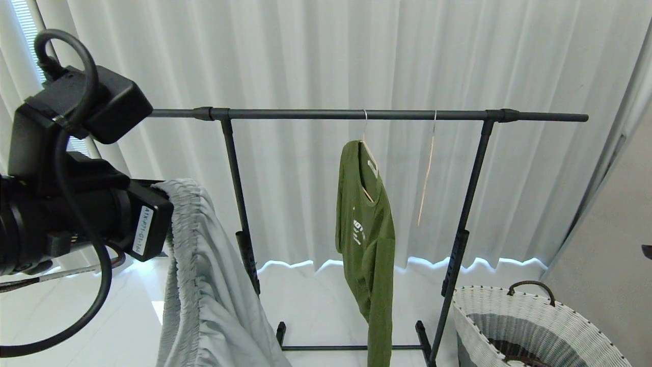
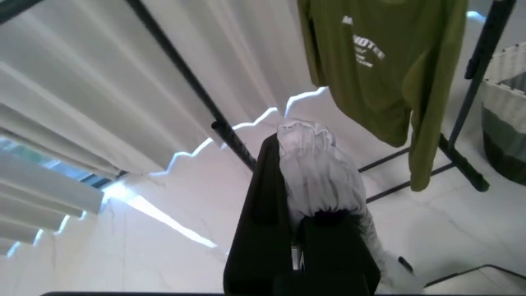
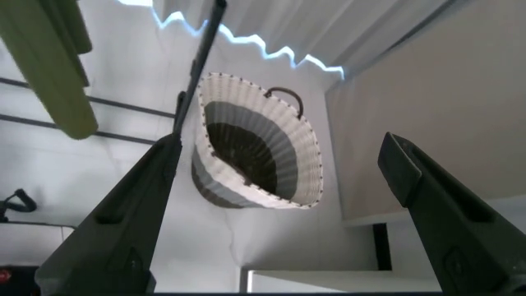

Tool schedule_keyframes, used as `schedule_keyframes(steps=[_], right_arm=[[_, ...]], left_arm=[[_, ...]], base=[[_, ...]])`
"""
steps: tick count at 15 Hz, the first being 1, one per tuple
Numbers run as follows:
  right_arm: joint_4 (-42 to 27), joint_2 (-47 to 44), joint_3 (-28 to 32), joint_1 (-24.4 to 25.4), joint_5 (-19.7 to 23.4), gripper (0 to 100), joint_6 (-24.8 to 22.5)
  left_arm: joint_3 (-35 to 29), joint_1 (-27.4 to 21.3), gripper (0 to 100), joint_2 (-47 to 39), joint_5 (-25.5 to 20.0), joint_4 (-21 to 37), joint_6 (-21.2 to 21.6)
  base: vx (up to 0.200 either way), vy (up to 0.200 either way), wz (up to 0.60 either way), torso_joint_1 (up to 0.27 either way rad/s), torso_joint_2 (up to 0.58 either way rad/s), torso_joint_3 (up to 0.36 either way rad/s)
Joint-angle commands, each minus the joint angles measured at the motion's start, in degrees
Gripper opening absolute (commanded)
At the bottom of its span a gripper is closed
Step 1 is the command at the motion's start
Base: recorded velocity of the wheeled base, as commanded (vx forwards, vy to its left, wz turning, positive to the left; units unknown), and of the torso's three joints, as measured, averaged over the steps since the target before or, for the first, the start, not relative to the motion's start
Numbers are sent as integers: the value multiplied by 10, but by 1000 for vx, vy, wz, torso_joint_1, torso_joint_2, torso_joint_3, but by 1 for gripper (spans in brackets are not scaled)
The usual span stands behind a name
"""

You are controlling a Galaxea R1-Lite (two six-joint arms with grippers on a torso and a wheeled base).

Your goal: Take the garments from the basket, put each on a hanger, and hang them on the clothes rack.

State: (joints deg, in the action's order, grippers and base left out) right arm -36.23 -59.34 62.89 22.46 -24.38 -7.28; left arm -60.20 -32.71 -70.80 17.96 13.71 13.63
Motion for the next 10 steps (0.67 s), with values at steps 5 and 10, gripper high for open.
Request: schedule_keyframes(steps=[5, 10], right_arm=[[2, -9, 0, 0, 6, 100, 3], [78, -20, -42, 0, 7, 100, 16]], left_arm=[[-1, 0, 0, 0, 1, 1, 0], [-2, 0, 0, 0, 1, 1, 0]], base=[[40, 0, 0, 0, 0, 0], [200, 0, 0, -1, 1, 0]])
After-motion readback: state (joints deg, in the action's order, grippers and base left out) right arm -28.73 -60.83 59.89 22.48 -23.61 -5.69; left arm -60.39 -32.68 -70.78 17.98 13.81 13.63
